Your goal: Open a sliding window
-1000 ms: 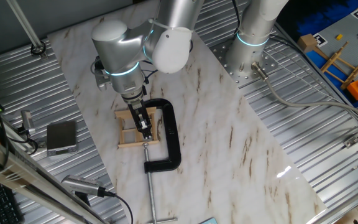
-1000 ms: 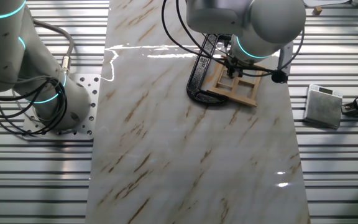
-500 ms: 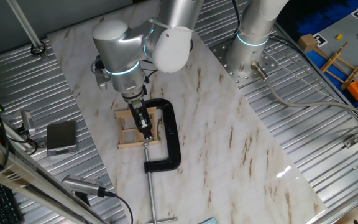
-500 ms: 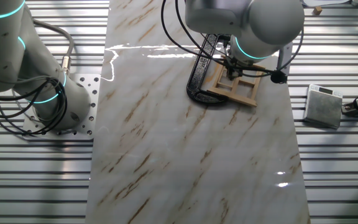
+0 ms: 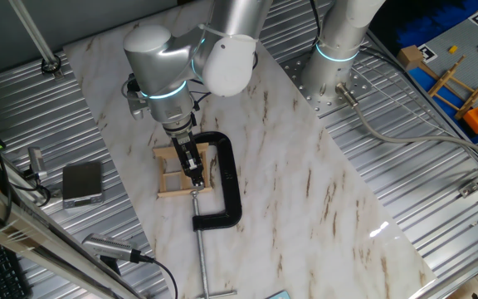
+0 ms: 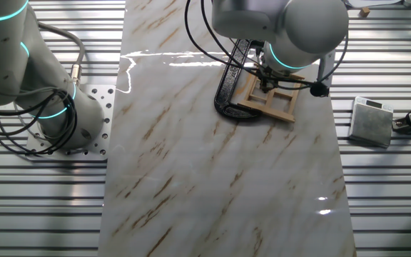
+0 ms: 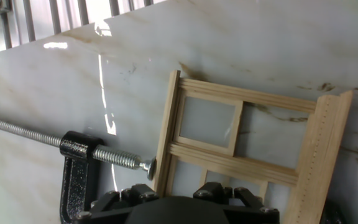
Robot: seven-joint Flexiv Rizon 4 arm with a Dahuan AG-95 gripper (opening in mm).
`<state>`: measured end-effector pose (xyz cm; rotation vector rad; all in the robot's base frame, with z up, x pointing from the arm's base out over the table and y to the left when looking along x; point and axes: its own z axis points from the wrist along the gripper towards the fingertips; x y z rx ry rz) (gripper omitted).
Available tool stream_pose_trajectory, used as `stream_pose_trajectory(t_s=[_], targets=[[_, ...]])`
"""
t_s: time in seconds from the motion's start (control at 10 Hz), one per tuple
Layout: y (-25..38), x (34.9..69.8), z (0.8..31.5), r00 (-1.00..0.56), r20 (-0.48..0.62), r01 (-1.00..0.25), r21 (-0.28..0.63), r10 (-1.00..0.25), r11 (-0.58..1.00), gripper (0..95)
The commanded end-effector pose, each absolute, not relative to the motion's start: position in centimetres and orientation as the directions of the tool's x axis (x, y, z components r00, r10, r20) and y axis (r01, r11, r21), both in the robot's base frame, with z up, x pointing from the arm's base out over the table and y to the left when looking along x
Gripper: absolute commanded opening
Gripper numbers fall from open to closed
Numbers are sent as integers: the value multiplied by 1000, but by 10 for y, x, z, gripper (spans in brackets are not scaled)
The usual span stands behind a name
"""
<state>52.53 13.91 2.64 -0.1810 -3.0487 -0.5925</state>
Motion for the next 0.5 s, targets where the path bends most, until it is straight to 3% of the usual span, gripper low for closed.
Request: stream_pose_trajectory(t_s=[0.1, 0.5], targets=[[140, 526, 25, -993, 52, 118, 378, 106, 918, 570], [143, 526, 24, -993, 52, 118, 383, 106, 916, 570]])
